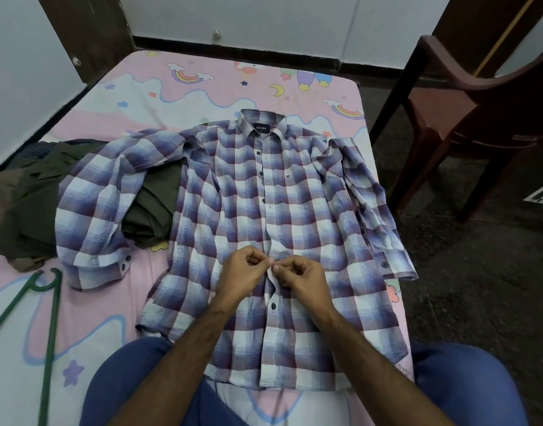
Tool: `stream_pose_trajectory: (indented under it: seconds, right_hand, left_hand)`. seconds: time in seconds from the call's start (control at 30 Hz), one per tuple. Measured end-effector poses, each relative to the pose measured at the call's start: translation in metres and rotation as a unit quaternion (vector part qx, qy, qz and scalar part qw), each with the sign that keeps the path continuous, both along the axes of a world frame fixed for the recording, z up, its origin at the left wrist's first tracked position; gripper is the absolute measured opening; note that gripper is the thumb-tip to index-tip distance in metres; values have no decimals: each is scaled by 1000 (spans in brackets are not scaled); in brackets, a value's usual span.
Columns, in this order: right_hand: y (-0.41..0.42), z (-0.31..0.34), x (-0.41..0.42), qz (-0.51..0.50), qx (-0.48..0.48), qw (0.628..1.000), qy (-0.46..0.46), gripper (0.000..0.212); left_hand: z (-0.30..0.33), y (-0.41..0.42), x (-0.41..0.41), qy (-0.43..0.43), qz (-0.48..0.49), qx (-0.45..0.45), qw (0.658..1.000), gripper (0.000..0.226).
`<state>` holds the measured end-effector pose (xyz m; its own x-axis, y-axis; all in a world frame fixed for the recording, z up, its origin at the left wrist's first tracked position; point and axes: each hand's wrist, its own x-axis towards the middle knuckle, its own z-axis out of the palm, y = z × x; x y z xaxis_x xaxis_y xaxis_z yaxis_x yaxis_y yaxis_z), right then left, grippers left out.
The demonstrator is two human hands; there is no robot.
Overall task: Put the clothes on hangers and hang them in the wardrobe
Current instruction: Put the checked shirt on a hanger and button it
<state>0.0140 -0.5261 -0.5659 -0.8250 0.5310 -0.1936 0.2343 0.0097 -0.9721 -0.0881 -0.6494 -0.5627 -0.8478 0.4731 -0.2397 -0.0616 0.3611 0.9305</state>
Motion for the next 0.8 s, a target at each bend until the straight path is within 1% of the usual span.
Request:
stream_pose_trajectory:
  seconds: [0.13,0.23,0.3,0.37,0.47,0.53,0.6,0.7,0.8]
  right_hand:
    - [2,0,-2,9,2,1000,-18,3]
    - [0,-3,-3,-1,46,998,-39,9]
    - [-1,-5,-4,-1,76,996,-52,11]
    - [0,-6,-5,0,95,993,-65,13]
    - [-3,-6,-8,2,142,986,-88,18]
    - [-4,-6,-9,6,167,981,-100,18]
    - [-2,-4,-9,17,160,982,-99,15]
    - [3,2,-8,31,105,991,-82,8]
    - [4,7,-10,33,86,991,-93,6]
  left_hand:
    - [-3,0,-3,13,5,-11,1000,13]
    - [-6,1,-4,33,9,-26,999,13]
    - [-7,2,-5,26,8,-23,999,14]
    - [-7,2,-6,-5,8,-15,1000,16]
    - [-6,1,-10,-85,3,7,996,21]
    - [-6,1,-12,-111,-6,15,994,22]
    - [-5,1,-13,-109,-19,17,994,24]
    - [-6,0,-13,-91,-41,7,995,25]
    - [-3,-1,-11,-62,-60,-17,996,29]
